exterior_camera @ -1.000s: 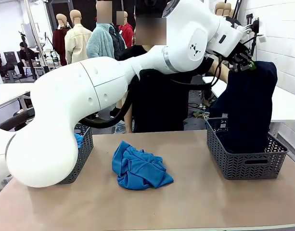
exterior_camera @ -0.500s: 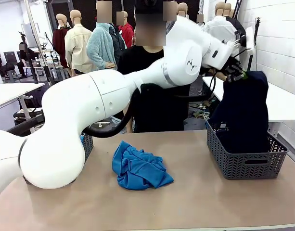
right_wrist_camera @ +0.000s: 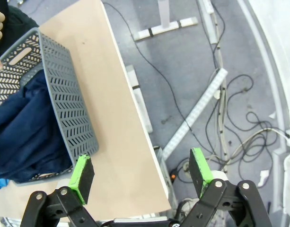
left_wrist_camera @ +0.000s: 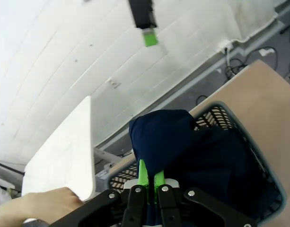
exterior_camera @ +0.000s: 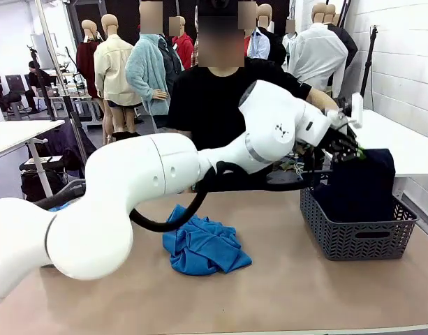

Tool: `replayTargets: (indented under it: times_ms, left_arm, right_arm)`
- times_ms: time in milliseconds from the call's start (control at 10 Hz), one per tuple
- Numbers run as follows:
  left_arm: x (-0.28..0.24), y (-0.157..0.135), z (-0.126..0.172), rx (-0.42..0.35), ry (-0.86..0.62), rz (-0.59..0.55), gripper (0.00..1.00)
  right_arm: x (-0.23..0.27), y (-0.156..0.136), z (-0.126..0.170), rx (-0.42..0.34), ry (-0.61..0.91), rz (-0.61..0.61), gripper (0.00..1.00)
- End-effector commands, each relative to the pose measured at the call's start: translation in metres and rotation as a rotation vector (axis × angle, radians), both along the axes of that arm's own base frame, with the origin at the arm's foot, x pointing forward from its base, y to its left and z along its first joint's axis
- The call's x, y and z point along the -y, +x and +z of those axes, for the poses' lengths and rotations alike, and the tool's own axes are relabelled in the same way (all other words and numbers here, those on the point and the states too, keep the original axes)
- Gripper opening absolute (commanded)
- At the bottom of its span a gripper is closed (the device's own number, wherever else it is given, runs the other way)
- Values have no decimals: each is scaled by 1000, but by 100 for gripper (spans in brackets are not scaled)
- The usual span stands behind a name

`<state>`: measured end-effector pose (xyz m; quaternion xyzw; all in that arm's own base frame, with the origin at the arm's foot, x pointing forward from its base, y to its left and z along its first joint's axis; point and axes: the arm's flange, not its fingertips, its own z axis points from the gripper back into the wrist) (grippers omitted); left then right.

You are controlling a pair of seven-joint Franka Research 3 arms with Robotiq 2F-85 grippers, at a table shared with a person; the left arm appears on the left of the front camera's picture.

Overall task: Sort the tops and bottoms.
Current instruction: Sort the clothes according to human instructions.

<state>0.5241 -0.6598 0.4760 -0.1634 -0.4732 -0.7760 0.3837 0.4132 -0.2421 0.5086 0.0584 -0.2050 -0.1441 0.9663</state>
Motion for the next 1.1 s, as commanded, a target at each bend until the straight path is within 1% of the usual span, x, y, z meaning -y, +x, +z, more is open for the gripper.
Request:
replayTargets:
  times_ms: [0,100,300,600,700,1000]
  left_arm:
    - [100,109,20,-6,4,-33,0]
    - [93,117,12,-49,-1,-5,0]
    - [80,117,-11,-86,42,47,0]
    - [80,103,-42,-133,68,21,0]
    - [78,103,-44,-143,74,22,0]
    - [72,99,-32,-176,92,36,57]
  right_arm:
    - [0,-1,1,-19,-13,3,100]
    - [0,-1,1,-19,-13,3,100]
    - [0,-1,1,-19,-13,3,100]
    - [0,-1,1,-19,-13,3,100]
    - [0,-1,1,-19,-13,3,100]
    - [0,-1,1,-19,-13,3,100]
